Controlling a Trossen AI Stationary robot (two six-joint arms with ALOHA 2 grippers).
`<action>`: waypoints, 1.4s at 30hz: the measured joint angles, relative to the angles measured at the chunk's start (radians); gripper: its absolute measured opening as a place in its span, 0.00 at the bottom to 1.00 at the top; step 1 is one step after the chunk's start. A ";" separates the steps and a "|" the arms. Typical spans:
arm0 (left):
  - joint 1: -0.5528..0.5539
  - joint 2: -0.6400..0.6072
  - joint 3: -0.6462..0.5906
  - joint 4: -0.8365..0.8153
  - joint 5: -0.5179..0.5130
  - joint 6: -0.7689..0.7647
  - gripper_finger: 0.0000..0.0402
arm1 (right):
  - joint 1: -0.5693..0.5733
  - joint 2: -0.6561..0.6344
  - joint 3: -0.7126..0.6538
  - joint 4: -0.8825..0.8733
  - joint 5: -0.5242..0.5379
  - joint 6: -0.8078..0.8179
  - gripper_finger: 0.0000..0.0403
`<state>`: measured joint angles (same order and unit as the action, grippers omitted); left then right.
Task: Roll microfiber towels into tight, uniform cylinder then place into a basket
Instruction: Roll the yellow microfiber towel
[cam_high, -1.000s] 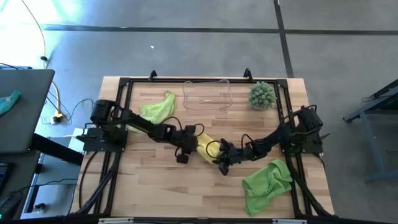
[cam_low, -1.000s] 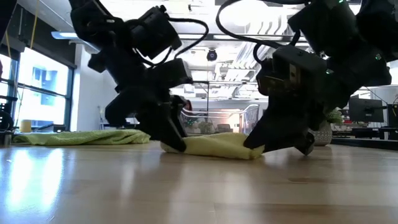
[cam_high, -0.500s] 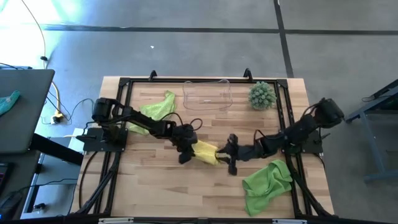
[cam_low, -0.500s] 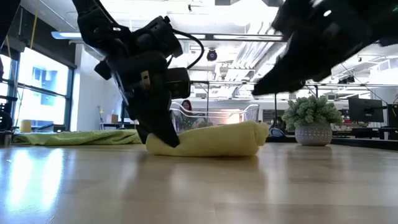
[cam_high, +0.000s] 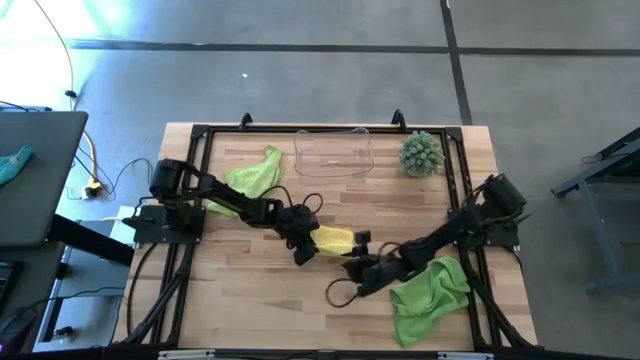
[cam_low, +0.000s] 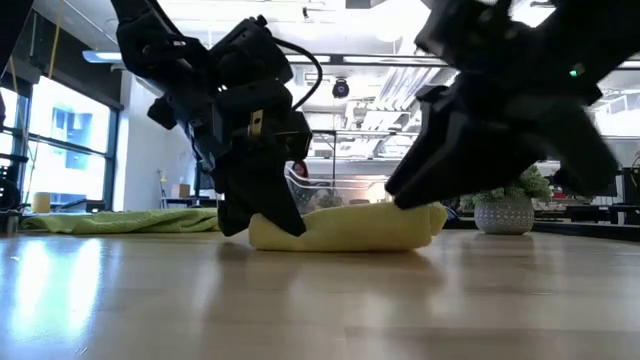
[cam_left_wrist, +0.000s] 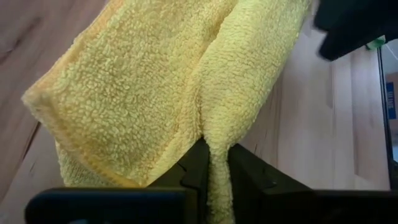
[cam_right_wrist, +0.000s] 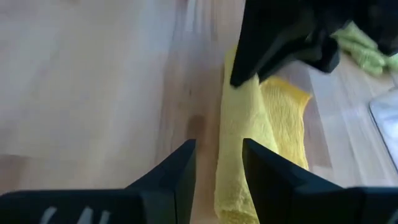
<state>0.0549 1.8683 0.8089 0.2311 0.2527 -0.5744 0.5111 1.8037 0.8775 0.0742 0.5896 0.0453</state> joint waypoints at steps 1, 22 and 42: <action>-0.001 0.000 0.000 0.000 -0.004 0.000 0.11 | -0.001 0.009 0.029 -0.075 0.019 0.015 0.31; -0.014 -0.008 0.001 0.032 -0.004 0.149 0.14 | -0.088 0.116 0.185 -0.428 -0.181 0.531 0.29; -0.041 -0.265 0.001 -0.275 -0.146 0.526 0.14 | -0.129 0.121 0.084 -0.189 -0.268 0.575 0.02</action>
<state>0.0136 1.6035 0.8101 -0.0434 0.1070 -0.0480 0.3822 1.9249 0.9618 -0.1152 0.3214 0.6204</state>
